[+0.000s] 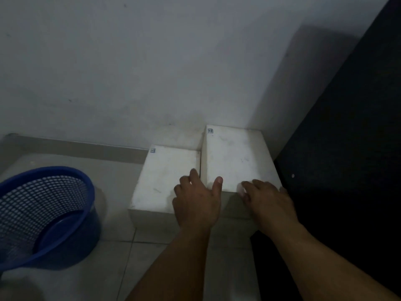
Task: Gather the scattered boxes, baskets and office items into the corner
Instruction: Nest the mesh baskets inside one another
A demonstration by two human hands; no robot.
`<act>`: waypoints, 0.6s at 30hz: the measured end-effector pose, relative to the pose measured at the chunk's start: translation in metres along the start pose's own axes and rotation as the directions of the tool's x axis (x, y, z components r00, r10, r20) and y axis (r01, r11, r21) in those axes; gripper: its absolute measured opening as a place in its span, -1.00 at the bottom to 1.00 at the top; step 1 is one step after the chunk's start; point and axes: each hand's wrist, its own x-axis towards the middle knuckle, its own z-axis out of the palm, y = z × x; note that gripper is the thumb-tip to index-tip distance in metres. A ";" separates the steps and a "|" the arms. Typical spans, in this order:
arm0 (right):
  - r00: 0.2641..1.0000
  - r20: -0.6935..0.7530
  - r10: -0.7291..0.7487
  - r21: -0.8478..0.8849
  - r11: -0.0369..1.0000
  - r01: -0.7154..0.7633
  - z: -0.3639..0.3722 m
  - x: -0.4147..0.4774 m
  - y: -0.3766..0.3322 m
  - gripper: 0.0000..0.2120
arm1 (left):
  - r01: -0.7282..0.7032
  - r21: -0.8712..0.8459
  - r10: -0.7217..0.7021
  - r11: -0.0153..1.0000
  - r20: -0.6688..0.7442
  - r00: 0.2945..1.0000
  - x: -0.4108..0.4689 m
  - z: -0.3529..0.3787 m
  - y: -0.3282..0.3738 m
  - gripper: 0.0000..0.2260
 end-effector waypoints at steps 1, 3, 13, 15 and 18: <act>0.999 -0.036 -0.006 0.052 0.999 0.008 -0.003 -0.003 -0.007 -0.62 | -0.054 0.047 0.055 0.997 -0.009 0.998 -0.001 -0.009 -0.001 -0.36; 0.996 -0.085 -0.035 0.118 0.992 0.045 -0.007 -0.009 -0.022 -0.60 | -0.172 0.151 0.175 0.974 -0.012 0.984 -0.005 -0.026 -0.005 -0.43; 0.922 -0.277 -0.271 0.216 0.917 0.335 -0.073 -0.053 -0.127 -0.65 | -0.285 0.497 0.345 0.820 -0.032 0.938 -0.042 -0.145 -0.069 -0.62; 0.905 -0.287 -0.314 0.215 0.900 0.380 -0.079 -0.061 -0.147 -0.66 | -0.228 0.514 0.300 0.827 -0.062 0.952 -0.053 -0.166 -0.084 -0.61; 0.885 -0.293 -0.362 0.217 0.876 0.430 -0.086 -0.073 -0.168 -0.65 | -0.155 0.540 0.243 0.827 -0.096 0.965 -0.071 -0.190 -0.103 -0.60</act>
